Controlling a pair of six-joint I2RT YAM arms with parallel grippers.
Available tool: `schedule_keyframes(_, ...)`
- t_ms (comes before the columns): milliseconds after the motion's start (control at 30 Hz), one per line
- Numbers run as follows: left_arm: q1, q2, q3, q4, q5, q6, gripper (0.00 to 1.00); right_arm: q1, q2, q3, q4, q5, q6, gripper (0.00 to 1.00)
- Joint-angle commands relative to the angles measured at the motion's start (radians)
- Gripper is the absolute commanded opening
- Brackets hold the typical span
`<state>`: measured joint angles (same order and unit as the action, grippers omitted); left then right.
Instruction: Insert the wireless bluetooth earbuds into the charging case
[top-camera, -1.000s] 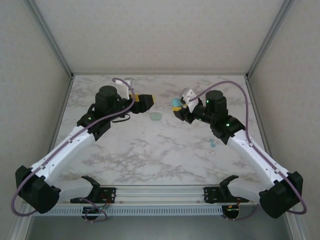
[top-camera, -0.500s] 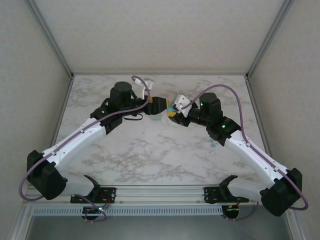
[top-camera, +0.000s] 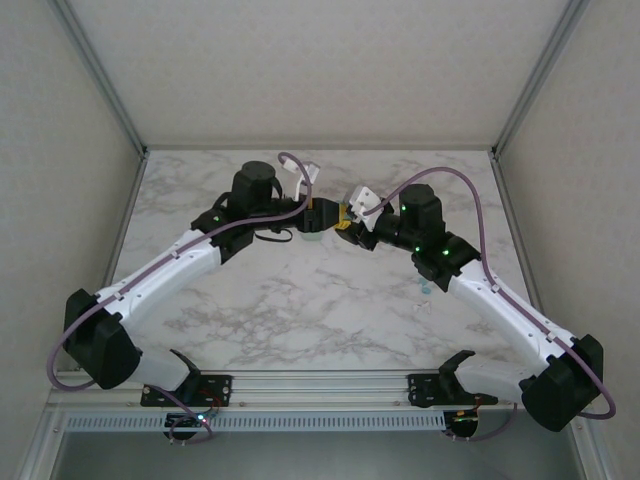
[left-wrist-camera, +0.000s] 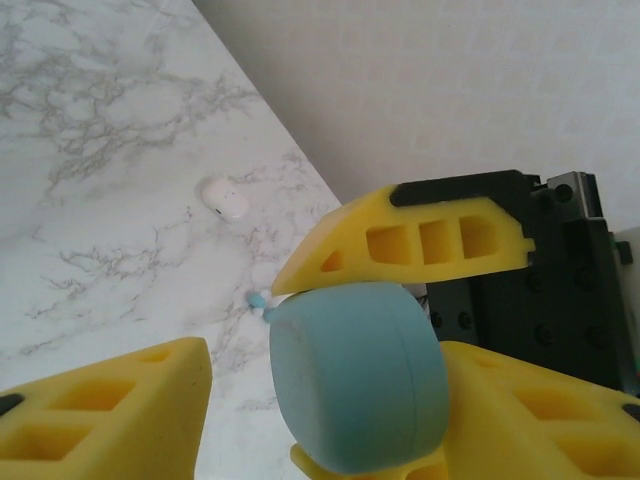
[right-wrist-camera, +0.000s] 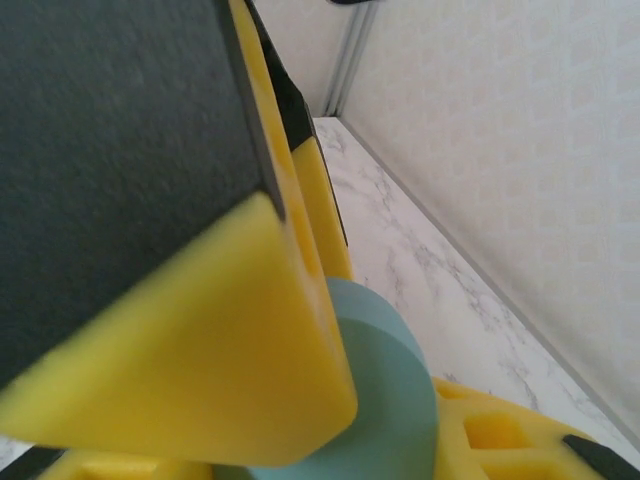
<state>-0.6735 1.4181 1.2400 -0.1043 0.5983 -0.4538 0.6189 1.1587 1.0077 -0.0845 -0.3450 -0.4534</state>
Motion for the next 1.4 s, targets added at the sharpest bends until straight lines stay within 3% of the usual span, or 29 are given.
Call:
schedule_keyframes(0,-0.011,0.002,0.042,-0.03,0.021,0.011,0.51,0.013,0.002,0.019,0.04,-0.02,0.01,0.31)
schedule_keyframes(100,-0.011,-0.005,0.041,-0.025,0.001,-0.002,0.45,0.022,0.005,0.033,-0.003,-0.033,-0.025,0.32)
schedule_keyframes(333,-0.011,-0.026,0.031,-0.012,-0.062,-0.063,0.22,0.024,-0.017,0.022,0.003,-0.025,-0.036,0.37)
schedule_keyframes(500,-0.01,-0.062,-0.009,0.039,-0.134,-0.193,0.13,0.017,-0.097,-0.084,0.157,-0.013,-0.023,0.56)
schedule_keyframes(600,-0.009,-0.096,-0.072,0.156,-0.133,-0.322,0.14,-0.022,-0.144,-0.179,0.275,-0.004,-0.01,0.6)
schedule_keyframes(767,-0.011,-0.112,-0.125,0.293,-0.083,-0.465,0.14,-0.12,-0.139,-0.163,0.278,-0.183,0.073,0.61)
schedule_keyframes(1000,-0.011,-0.146,-0.121,0.291,-0.074,-0.489,0.15,-0.143,-0.076,-0.084,0.246,-0.381,0.064,0.63)
schedule_keyframes(1367,-0.011,-0.159,-0.116,0.259,-0.06,-0.475,0.16,-0.154,-0.002,-0.036,0.344,-0.426,0.094,0.54)
